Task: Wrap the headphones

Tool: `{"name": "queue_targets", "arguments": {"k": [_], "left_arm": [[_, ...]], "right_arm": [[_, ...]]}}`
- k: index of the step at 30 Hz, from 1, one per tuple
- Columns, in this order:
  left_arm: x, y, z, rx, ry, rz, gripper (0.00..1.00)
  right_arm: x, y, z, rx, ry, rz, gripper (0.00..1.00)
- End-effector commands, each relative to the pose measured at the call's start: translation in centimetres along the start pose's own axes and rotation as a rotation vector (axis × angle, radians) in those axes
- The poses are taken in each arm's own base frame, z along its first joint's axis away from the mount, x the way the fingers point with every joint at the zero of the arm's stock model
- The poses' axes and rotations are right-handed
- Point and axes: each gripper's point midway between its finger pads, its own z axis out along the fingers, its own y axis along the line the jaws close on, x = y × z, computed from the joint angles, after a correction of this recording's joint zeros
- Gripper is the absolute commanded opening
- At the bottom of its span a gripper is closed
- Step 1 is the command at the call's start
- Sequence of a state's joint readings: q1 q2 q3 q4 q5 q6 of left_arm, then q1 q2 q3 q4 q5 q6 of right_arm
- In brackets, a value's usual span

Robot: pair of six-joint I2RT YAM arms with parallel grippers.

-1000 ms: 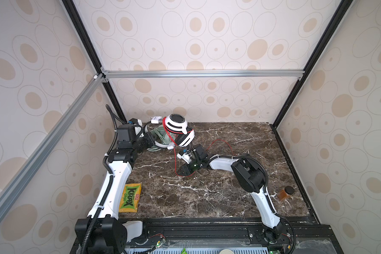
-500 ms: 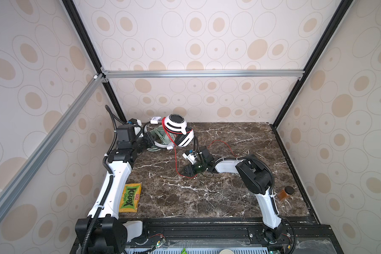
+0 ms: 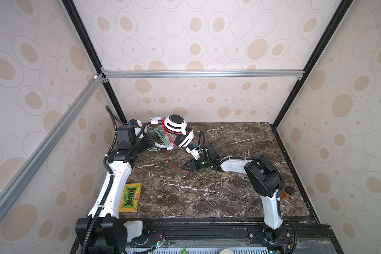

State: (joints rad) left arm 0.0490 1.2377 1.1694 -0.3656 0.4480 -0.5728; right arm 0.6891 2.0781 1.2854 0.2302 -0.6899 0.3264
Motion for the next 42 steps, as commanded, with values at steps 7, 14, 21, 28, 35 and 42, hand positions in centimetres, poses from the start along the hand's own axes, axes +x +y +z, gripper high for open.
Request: {"name": "queue_targets", "arguments": {"k": [7, 14, 21, 28, 35, 42], "left_arm": [[-2.2, -2.1, -1.0, 0.082, -0.072, 0.011, 0.00], [-2.1, -2.1, -0.9, 0.085, -0.070, 0.009, 0.00], [-2.0, -2.1, -0.9, 0.085, -0.068, 0.009, 0.00], [-2.1, -2.1, -0.9, 0.087, -0.070, 0.010, 0.00], [-2.0, -2.1, -0.9, 0.091, -0.066, 0.006, 0.00], [-2.0, -2.1, -1.0, 0.091, -0.070, 0.007, 0.00]], "right_arm": [[1.9, 0.3, 3.2, 0.043, 0.128, -0.113, 0.58], [1.8, 0.5, 5.3, 0.041, 0.151, -0.135, 0.58], [1.0, 0.4, 6.0, 0.037, 0.143, -0.140, 0.58], [0.1, 1.6, 5.0, 0.017, 0.091, -0.187, 0.57], [-1.5, 1.8, 3.7, 0.052, -0.002, -0.221, 0.57], [-2.4, 2.0, 3.3, 0.057, -0.061, -0.232, 0.57]]}}
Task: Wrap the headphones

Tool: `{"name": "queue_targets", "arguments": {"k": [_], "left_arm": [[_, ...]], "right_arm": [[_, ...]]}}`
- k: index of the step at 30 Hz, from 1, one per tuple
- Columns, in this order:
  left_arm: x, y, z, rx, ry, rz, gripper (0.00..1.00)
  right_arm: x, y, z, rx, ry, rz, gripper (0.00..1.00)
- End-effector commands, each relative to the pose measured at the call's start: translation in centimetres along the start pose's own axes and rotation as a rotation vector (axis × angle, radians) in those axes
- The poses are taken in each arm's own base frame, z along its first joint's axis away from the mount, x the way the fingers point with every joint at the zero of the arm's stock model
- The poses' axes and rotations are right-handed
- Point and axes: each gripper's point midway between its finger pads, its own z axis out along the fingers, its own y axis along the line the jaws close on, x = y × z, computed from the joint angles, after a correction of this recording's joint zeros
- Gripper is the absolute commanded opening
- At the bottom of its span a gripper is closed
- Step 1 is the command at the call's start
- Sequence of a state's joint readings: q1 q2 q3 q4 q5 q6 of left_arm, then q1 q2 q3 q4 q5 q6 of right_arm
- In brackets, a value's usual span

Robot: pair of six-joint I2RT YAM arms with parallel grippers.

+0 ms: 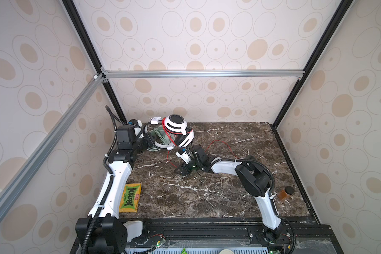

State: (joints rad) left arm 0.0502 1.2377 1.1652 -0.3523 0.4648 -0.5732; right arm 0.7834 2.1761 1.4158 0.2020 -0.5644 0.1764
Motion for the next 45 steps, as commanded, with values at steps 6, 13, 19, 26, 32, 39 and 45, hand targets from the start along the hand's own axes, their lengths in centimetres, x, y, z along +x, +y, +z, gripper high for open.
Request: {"name": "queue_targets", "arguments": {"k": [6, 13, 19, 26, 32, 39, 45], "left_arm": [[-1.9, -2.0, -1.0, 0.078, -0.067, 0.004, 0.00], [-1.9, -2.0, -1.0, 0.078, -0.068, 0.004, 0.00], [-1.9, -2.0, -1.0, 0.082, -0.066, 0.003, 0.00], [-1.9, -1.9, -0.9, 0.083, -0.064, 0.000, 0.00], [-1.9, -1.8, -0.8, 0.078, -0.064, 0.000, 0.00], [-2.2, -1.2, -0.8, 0.046, -0.076, -0.011, 0.00], [-3.8, -0.1, -0.8, -0.051, -0.104, -0.052, 0.00]], "right_arm": [[-1.4, -1.2, 0.2, 0.044, -0.002, 0.012, 0.57], [0.2, -2.0, 2.2, 0.011, 0.058, 0.061, 0.57], [2.1, -2.2, 3.3, -0.009, 0.104, 0.098, 0.56], [2.7, -1.9, 3.3, -0.019, 0.111, 0.106, 0.30], [1.8, -1.4, 2.2, -0.019, 0.093, 0.079, 0.08], [4.1, -0.3, -2.0, 0.045, 0.181, 0.032, 0.00], [8.9, 0.2, -6.7, 0.153, 0.269, 0.040, 0.00]]}}
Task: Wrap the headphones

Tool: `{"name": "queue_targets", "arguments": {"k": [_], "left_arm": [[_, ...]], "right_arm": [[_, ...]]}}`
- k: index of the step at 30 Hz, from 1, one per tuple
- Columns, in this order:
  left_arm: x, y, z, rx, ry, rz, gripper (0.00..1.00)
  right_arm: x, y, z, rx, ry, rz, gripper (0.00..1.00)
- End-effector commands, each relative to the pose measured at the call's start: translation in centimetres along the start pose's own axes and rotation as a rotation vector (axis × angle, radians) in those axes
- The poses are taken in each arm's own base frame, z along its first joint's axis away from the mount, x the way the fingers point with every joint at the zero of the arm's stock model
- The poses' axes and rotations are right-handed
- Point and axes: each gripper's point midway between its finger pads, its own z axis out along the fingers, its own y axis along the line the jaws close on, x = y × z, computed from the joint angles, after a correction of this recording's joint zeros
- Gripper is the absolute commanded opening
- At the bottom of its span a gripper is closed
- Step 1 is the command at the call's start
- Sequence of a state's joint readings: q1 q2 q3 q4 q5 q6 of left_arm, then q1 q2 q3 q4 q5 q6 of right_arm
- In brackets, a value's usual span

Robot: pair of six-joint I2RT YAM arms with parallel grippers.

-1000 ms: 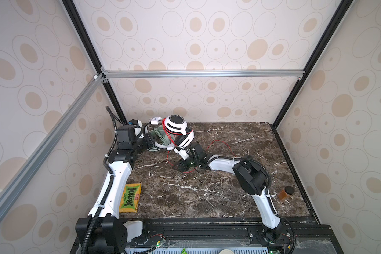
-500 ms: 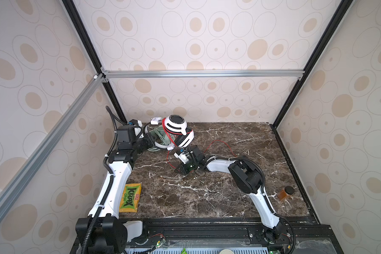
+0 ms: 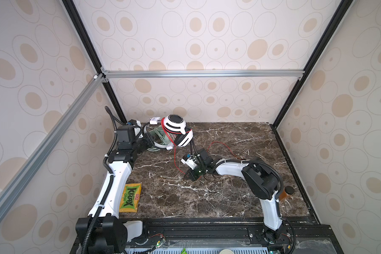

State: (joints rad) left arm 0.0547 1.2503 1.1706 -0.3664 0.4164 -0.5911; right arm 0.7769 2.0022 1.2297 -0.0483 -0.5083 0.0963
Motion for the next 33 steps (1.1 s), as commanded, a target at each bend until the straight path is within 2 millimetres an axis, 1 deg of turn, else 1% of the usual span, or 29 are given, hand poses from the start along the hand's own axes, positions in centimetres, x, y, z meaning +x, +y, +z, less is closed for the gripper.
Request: {"name": "queue_targets", "arguments": {"k": [1, 2, 5, 8, 14, 17, 19, 24, 29, 33], "left_arm": [[-4.1, -1.3, -1.1, -0.009, -0.101, -0.031, 0.00], [-4.4, -1.3, -1.1, -0.023, -0.103, -0.038, 0.00], [-5.3, -0.9, -0.8, -0.057, -0.108, -0.072, 0.00], [-5.8, -0.4, -0.1, -0.098, -0.100, -0.100, 0.00], [-6.7, 1.6, 0.5, -0.217, -0.113, -0.134, 0.00], [-6.5, 2.8, 0.7, -0.276, -0.118, -0.153, 0.00], [-6.1, 3.5, 0.9, -0.309, -0.115, -0.158, 0.00], [-4.6, 4.3, 1.1, -0.414, -0.125, -0.131, 0.00], [-3.2, 5.0, 1.0, -0.582, -0.147, -0.044, 0.00], [-1.4, 3.6, 1.6, -0.669, -0.133, 0.074, 0.00]], "right_arm": [[3.2, -0.4, -2.2, 0.083, 0.061, -0.014, 0.00], [4.1, -0.4, -2.7, 0.101, 0.072, -0.013, 0.00], [5.7, -0.1, -3.9, 0.134, 0.100, -0.027, 0.00], [6.8, 0.3, -4.7, 0.161, 0.126, -0.048, 0.00], [7.8, 1.7, -5.9, 0.208, 0.156, -0.125, 0.00], [8.0, 2.6, -6.7, 0.245, 0.180, -0.186, 0.00], [7.7, 3.4, -7.4, 0.262, 0.181, -0.224, 0.00], [5.7, 6.4, -10.2, 0.304, 0.160, -0.347, 0.00], [3.4, 9.3, -13.8, 0.373, 0.133, -0.486, 0.00], [1.1, 10.8, -17.1, 0.430, 0.080, -0.550, 0.00]]}}
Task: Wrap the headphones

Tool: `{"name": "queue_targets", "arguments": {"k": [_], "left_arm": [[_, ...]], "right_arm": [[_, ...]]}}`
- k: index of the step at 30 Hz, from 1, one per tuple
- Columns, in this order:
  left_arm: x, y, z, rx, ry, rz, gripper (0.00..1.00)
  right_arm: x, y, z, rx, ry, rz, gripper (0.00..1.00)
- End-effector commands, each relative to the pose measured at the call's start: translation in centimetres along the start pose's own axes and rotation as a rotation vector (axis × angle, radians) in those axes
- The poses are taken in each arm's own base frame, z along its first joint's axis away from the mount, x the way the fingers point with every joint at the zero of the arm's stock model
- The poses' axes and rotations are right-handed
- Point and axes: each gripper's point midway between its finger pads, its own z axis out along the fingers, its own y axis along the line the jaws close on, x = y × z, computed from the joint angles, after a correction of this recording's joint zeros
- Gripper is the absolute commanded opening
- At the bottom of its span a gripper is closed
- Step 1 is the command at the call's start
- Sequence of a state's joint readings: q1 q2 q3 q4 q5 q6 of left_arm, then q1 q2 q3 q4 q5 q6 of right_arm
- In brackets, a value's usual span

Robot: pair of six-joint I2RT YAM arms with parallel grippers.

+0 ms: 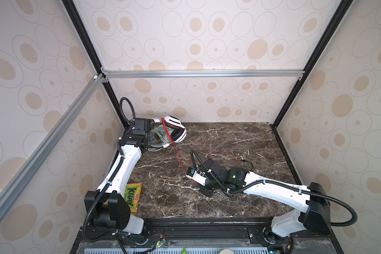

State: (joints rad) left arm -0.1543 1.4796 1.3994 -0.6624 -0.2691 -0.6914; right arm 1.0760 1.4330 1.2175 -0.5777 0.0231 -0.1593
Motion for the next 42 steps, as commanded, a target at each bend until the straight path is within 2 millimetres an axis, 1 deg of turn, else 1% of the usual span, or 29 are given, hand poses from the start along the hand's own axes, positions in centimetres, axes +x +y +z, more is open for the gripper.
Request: {"name": "queue_targets", "arguments": {"k": [1, 3, 8, 13, 17, 23, 25, 27, 33, 36, 42], "left_arm": [[-1.3, -1.1, -1.6, -0.095, -0.114, 0.042, 0.00], [-0.6, -1.9, -2.0, -0.119, -0.123, 0.109, 0.00], [1.6, -4.5, -3.8, -0.141, -0.164, 0.304, 0.00], [4.8, -6.4, -4.8, -0.152, -0.162, 0.475, 0.00], [7.5, -7.1, -5.2, -0.121, -0.141, 0.568, 0.00], [10.2, -6.9, -5.4, -0.062, -0.103, 0.609, 0.00], [11.1, -7.1, -5.6, -0.039, -0.094, 0.631, 0.00], [12.2, -7.6, -5.9, -0.009, -0.087, 0.662, 0.00], [14.4, -8.8, -6.9, 0.095, -0.063, 0.719, 0.00], [15.0, -9.5, -7.6, 0.172, -0.051, 0.719, 0.00], [15.0, -10.0, -9.0, 0.257, -0.046, 0.696, 0.00]], "right_arm": [[-0.1, -1.6, -3.3, 0.099, 0.030, -0.076, 0.00], [-1.1, -2.5, -4.9, 0.146, 0.010, -0.094, 0.00], [-3.4, -5.3, -8.4, 0.295, -0.032, -0.130, 0.00], [-5.4, -8.0, -10.9, 0.415, -0.065, -0.148, 0.00], [-6.3, -10.7, -12.2, 0.451, -0.100, -0.090, 0.00], [-6.6, -14.3, -13.5, 0.470, -0.149, 0.013, 0.00], [-6.7, -15.2, -13.5, 0.472, -0.166, 0.036, 0.00], [-6.8, -16.1, -13.2, 0.451, -0.179, 0.070, 0.00], [-6.6, -18.8, -11.0, 0.409, -0.187, 0.150, 0.00], [-6.2, -20.3, -9.5, 0.384, -0.176, 0.189, 0.00], [-4.9, -22.3, -7.1, 0.325, -0.184, 0.286, 0.00]]}}
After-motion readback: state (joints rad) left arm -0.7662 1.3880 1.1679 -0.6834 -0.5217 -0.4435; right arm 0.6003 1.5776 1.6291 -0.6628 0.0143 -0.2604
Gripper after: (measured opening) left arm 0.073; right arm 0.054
